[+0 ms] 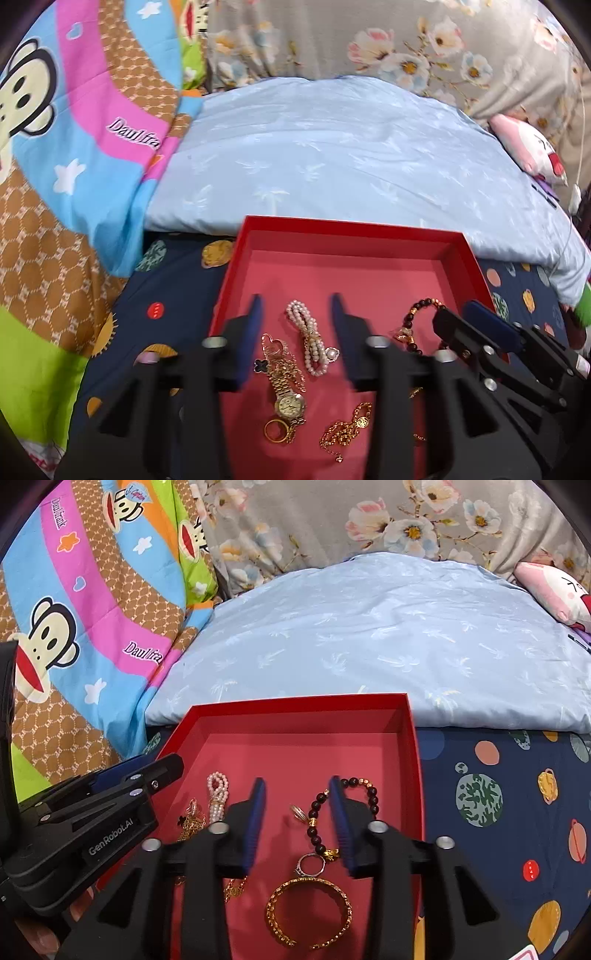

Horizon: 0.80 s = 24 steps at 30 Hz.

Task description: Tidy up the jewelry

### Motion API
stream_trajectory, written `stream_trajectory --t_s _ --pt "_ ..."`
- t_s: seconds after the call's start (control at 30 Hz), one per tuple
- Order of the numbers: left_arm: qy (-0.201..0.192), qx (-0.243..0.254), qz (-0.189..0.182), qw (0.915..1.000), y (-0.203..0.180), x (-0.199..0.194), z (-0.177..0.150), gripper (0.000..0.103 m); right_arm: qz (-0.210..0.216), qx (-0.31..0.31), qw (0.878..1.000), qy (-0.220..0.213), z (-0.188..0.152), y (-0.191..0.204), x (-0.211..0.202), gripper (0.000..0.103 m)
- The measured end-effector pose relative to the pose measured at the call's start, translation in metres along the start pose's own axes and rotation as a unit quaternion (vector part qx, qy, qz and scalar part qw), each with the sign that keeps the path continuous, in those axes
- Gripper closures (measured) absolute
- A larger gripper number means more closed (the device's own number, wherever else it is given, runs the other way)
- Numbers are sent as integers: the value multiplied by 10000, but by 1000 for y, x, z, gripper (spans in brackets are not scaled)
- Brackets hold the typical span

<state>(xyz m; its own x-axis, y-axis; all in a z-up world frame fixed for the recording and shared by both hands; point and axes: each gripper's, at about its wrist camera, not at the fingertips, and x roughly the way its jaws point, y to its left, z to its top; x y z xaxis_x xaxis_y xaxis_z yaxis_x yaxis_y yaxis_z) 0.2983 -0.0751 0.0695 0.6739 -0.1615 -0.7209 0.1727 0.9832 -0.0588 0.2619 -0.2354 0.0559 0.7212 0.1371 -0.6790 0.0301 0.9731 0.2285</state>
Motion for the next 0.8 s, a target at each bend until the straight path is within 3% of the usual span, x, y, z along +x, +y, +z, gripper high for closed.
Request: stream_trajectory --t_s 0.03,0.37,0.6,0.8 --pt "-49 -38 28 10000 2 -3 -1 53 -2 27 10000 -18 0 -1 -2 63" --pt "-326 -47 173 9993 13 -37 -16 53 25 254 9997 -63 -18 -9 -27 63" --pt "-218 -6 150 9996 11 -57 -49 53 -32 160 9999 2 -46 2 -47 63" --pt "-64 -38 116 9999 11 -70 -78 53 -246 -90 9996 -60 -69 15 -70 57"
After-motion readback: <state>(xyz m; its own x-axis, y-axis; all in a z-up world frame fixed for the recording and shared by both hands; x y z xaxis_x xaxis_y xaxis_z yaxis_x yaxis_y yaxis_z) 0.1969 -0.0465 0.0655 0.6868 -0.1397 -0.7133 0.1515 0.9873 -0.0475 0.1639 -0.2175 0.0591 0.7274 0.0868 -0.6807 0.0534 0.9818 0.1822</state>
